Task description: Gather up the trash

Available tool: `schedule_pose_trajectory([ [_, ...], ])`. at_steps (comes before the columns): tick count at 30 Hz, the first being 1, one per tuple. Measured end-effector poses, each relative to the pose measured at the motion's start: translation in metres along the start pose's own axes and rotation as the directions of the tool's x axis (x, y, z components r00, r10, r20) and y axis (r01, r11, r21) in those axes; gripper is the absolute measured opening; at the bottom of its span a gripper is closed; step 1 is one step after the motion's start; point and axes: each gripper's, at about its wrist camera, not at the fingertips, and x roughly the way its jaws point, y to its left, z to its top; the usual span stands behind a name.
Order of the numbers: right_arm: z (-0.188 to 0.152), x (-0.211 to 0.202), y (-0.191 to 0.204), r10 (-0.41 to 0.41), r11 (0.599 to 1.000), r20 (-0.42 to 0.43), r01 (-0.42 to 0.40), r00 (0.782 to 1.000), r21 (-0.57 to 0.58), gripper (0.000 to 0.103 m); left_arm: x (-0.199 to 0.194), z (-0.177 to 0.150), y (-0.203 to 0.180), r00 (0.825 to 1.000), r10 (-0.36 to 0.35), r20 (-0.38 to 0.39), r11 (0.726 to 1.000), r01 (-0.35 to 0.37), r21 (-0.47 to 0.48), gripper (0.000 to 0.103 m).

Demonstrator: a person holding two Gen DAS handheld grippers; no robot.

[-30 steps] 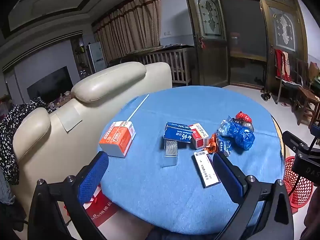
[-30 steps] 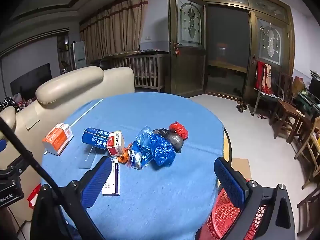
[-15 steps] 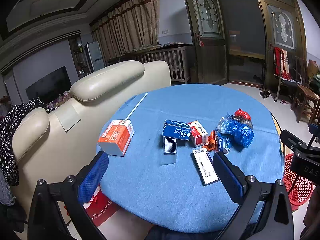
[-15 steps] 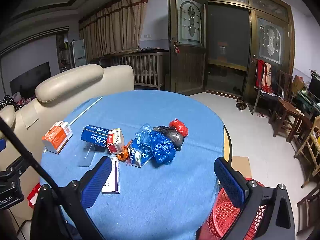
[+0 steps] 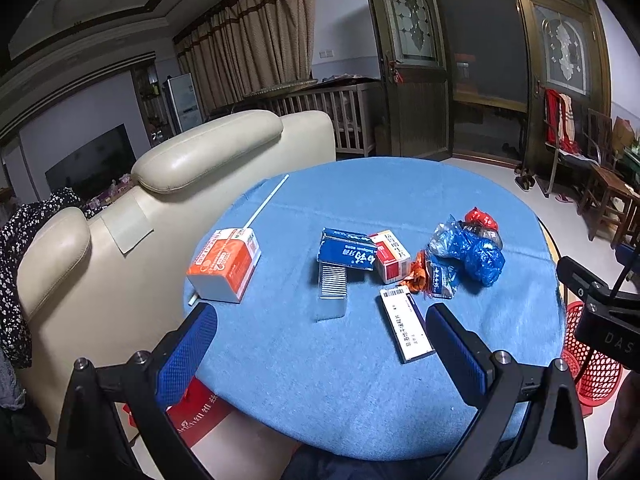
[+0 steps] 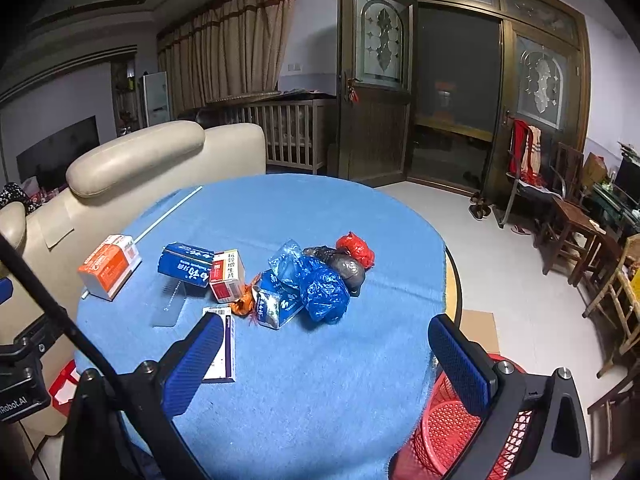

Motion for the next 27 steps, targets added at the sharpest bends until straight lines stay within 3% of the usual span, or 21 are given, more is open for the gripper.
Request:
schedule_pose_trajectory([
  [18, -0.003, 0.009, -0.003, 0.019, 0.999, 0.025, -0.02, 0.999, 0.042, 0.103, 0.011, -0.004, -0.005, 0.999, -0.024, -0.028, 1.0, 0.024, 0.008, 0.103],
  [24, -0.008, 0.032, -0.027, 0.07, 0.994, -0.018, -0.068, 0.997, 0.084, 0.103, 0.048, -0.014, -0.006, 0.987, -0.092, -0.134, 0.996, 0.091, -0.014, 0.103],
  [27, -0.015, 0.061, -0.048, 0.093, 0.989, -0.086, -0.082, 0.992, 0.125, 0.103, 0.075, -0.024, -0.008, 0.965, -0.145, -0.217, 0.989, 0.134, -0.068, 0.103],
])
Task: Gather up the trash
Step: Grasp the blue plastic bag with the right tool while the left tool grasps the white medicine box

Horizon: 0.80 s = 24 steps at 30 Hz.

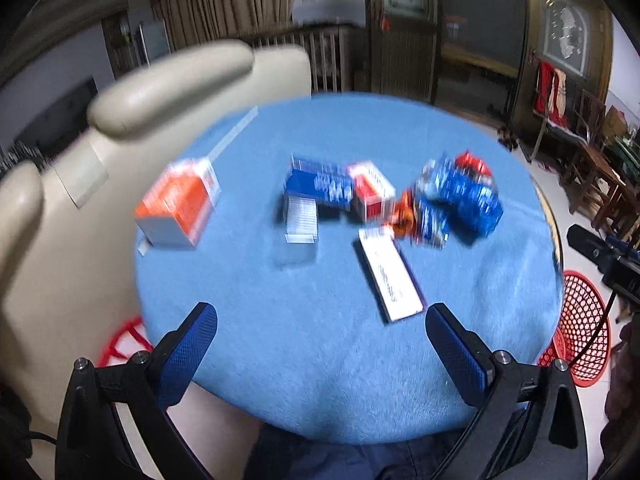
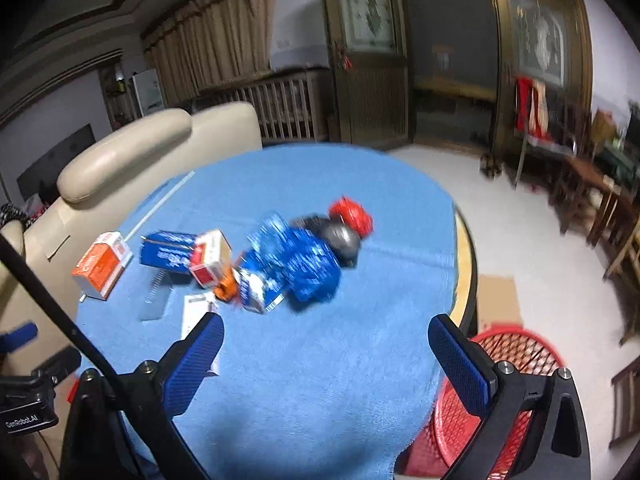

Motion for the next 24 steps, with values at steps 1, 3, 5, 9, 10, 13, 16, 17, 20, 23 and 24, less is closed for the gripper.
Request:
schedule_pose_trajectory([
  [1, 0.0, 0.008, -0.007, 0.002, 1.0, -0.01, -0.002, 1.0, -0.003, 0.103, 0.011, -0.001, 0.0, 0.999, -0.009, -0.031, 1.0, 0.009, -0.008, 0.103],
  [3, -0.001, 0.029, -0.022, 0.034, 0.999, -0.043, -0.033, 0.999, 0.013, 0.103, 0.023, -0.001, -0.002, 0.998, -0.03, -0.05, 0.999, 0.029, -0.019, 0.103],
  [5, -0.001, 0.049, -0.03, 0.052, 0.998, -0.082, -0.05, 0.995, 0.03, 0.103, 0.036, 0.002, -0.007, 0.996, -0.042, -0.075, 0.999, 0.041, -0.008, 0.103],
  [9, 0.006, 0.085, -0.041, 0.165, 0.982, -0.164, -0.146, 0.973, 0.121, 0.103, 0.058, 0.013, -0.021, 0.99, -0.087, -0.111, 0.996, 0.088, -0.004, 0.103],
  [10, 0.009, 0.093, -0.041, 0.188, 0.976, -0.183, -0.162, 0.965, 0.148, 0.102, 0.063, 0.016, -0.023, 0.988, -0.097, -0.118, 0.995, 0.097, -0.004, 0.103],
  [13, 0.024, 0.119, -0.036, 0.234, 0.963, -0.198, -0.199, 0.952, 0.182, 0.101, 0.084, 0.024, -0.035, 0.981, -0.118, -0.154, 0.993, 0.12, 0.003, 0.093],
  [16, 0.036, 0.148, -0.028, 0.227, 0.966, -0.223, -0.191, 0.948, 0.174, 0.091, 0.107, 0.028, -0.039, 0.967, -0.15, -0.204, 0.988, 0.151, -0.01, 0.082],
  [17, 0.039, 0.16, -0.027, 0.23, 0.965, -0.238, -0.189, 0.944, 0.183, 0.087, 0.116, 0.028, -0.041, 0.965, -0.145, -0.22, 0.989, 0.144, -0.02, 0.08],
  [20, 0.04, 0.19, -0.028, 0.231, 0.964, -0.292, -0.178, 0.928, 0.196, 0.072, 0.134, 0.028, -0.043, 0.95, -0.17, -0.263, 0.985, 0.162, -0.052, 0.063],
  [23, 0.038, 0.203, -0.025, 0.291, 0.947, -0.289, -0.231, 0.912, 0.224, 0.065, 0.145, 0.024, -0.042, 0.935, -0.206, -0.289, 0.978, 0.188, -0.088, 0.047],
  [24, 0.038, 0.202, -0.023, 0.296, 0.947, -0.287, -0.241, 0.911, 0.211, 0.065, 0.144, 0.024, -0.041, 0.933, -0.229, -0.277, 0.973, 0.208, -0.104, 0.04],
])
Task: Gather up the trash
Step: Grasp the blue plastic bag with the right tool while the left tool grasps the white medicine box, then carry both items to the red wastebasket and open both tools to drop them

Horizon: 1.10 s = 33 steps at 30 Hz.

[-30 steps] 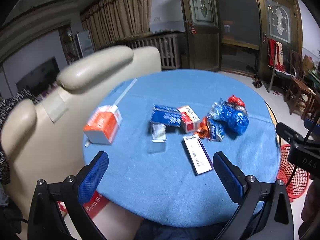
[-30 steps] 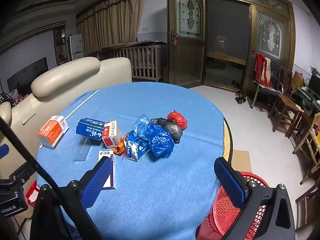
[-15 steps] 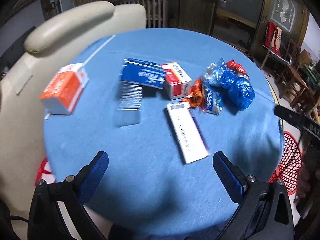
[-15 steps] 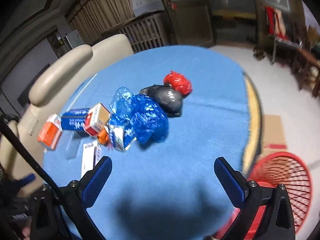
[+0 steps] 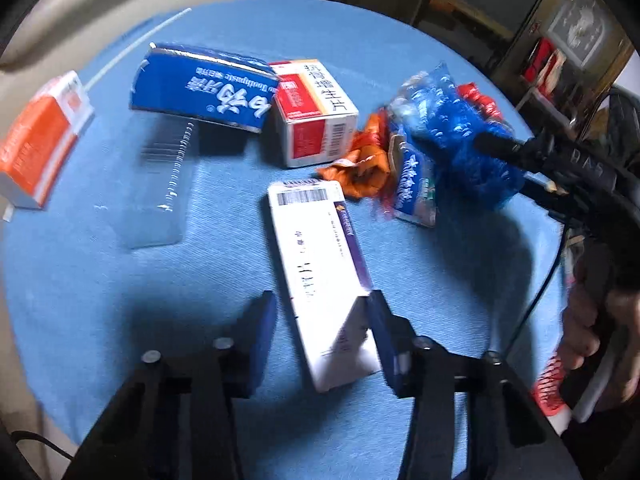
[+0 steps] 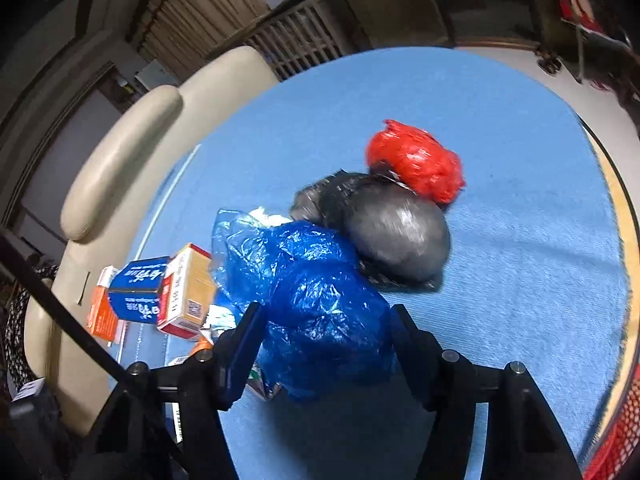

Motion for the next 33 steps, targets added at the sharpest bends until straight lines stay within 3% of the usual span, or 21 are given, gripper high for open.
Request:
schedule_pose_trajectory([
  [9, -0.037, -0.05, 0.0, 0.098, 0.995, 0.088, -0.097, 0.991, -0.009, 0.062, -0.009, -0.009, -0.001, 0.999, -0.024, 0.046, 0.999, 0.022, 0.034, 0.009],
  [13, -0.057, -0.085, -0.012, 0.135, 0.99, 0.131, -0.14, 0.982, 0.024, 0.062, -0.003, -0.016, 0.004, 1.0, -0.019, 0.024, 1.0, 0.019, -0.006, 0.009],
  [14, -0.063, -0.093, -0.016, 0.133, 0.99, 0.143, -0.138, 0.981, 0.027, 0.062, -0.005, -0.019, 0.004, 1.0, -0.006, 0.031, 1.0, 0.007, -0.007, 0.012],
  [16, -0.071, -0.107, -0.023, 0.117, 0.992, 0.157, -0.123, 0.981, 0.027, 0.062, -0.005, -0.018, 0.001, 1.0, 0.013, 0.028, 1.0, -0.013, -0.019, 0.038],
  [17, -0.078, -0.114, -0.026, 0.108, 0.993, 0.164, -0.114, 0.981, 0.027, 0.062, -0.006, -0.017, -0.002, 0.999, 0.008, 0.034, 1.0, -0.007, -0.03, 0.064],
  [18, -0.082, -0.119, -0.03, 0.103, 0.994, 0.167, -0.109, 0.981, 0.03, 0.062, -0.005, -0.013, -0.005, 0.999, 0.018, 0.048, 0.999, -0.016, -0.036, 0.077],
  [20, -0.091, -0.131, -0.042, 0.092, 0.994, 0.178, -0.102, 0.98, 0.043, 0.062, -0.007, -0.01, -0.018, 0.994, 0.07, 0.089, 0.997, -0.068, -0.022, 0.077],
  [24, -0.106, -0.154, -0.062, 0.064, 0.995, 0.209, -0.078, 0.976, 0.057, 0.062, 0.011, -0.007, -0.047, 0.983, 0.162, 0.081, 0.983, -0.168, 0.078, 0.076],
  [25, -0.109, -0.161, -0.068, 0.065, 0.995, 0.218, -0.081, 0.974, 0.065, 0.062, 0.015, -0.009, -0.049, 0.983, 0.17, 0.073, 0.981, -0.176, 0.082, 0.07],
  [26, -0.112, -0.166, -0.073, 0.064, 0.994, 0.227, -0.081, 0.972, 0.07, 0.062, 0.021, -0.009, -0.049, 0.984, 0.165, 0.059, 0.982, -0.17, 0.082, 0.053],
  [33, -0.137, -0.212, -0.113, 0.03, 0.994, 0.332, -0.062, 0.943, 0.087, 0.062, 0.012, -0.018, -0.055, 0.987, 0.142, 0.077, 0.985, -0.149, 0.086, 0.05],
])
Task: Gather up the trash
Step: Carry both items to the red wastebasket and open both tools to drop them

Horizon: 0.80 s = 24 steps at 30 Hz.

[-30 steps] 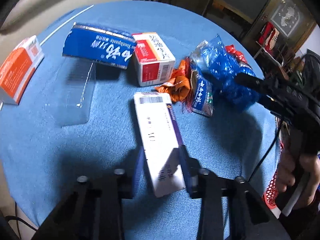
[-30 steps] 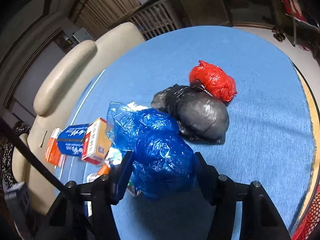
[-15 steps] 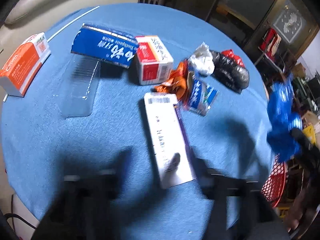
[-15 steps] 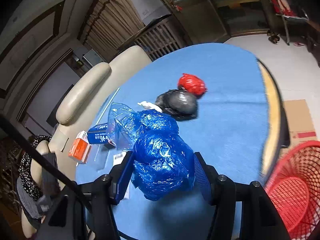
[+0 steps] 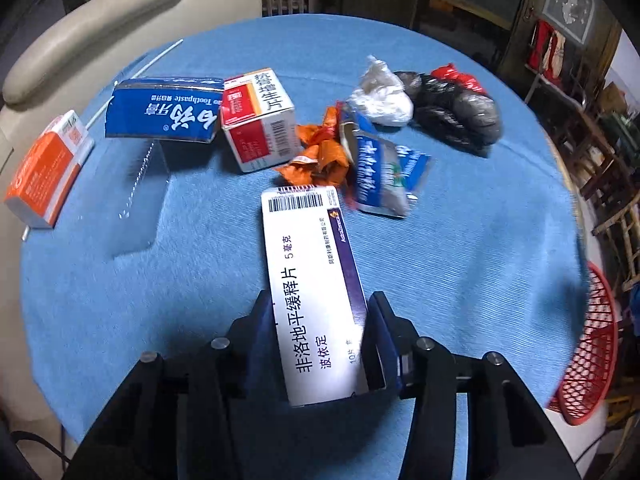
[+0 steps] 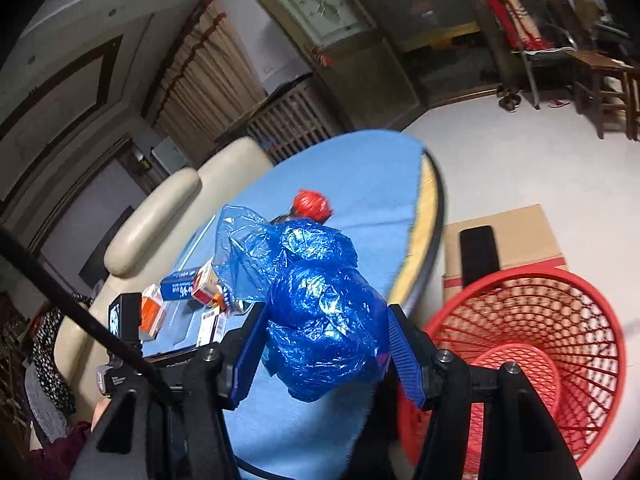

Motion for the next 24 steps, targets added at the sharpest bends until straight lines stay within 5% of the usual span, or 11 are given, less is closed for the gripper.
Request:
schedule_pose_trajectory([
  [4, -0.005, -0.023, -0.027, -0.028, 0.999, 0.037, 0.027, 0.999, 0.038, 0.062, -0.029, -0.009, -0.037, 0.997, -0.051, 0.065, 0.992, 0.043, 0.115, 0.05],
  [8, -0.013, -0.046, -0.057, -0.076, 0.993, 0.055, 0.07, 0.996, 0.098, 0.062, -0.062, -0.015, -0.093, 0.979, -0.179, 0.1, 0.945, 0.143, 0.294, 0.05],
  [16, -0.029, -0.08, -0.12, -0.129, 0.957, 0.053, 0.11, 0.99, 0.268, 0.062, -0.078, -0.032, -0.209, 0.927, -0.372, -0.038, 0.794, 0.339, 0.505, 0.05],
  [24, -0.04, -0.093, -0.16, -0.135, 0.92, 0.022, 0.117, 0.991, 0.373, 0.066, -0.059, -0.039, -0.268, 0.909, -0.386, -0.156, 0.737, 0.406, 0.541, 0.051],
])
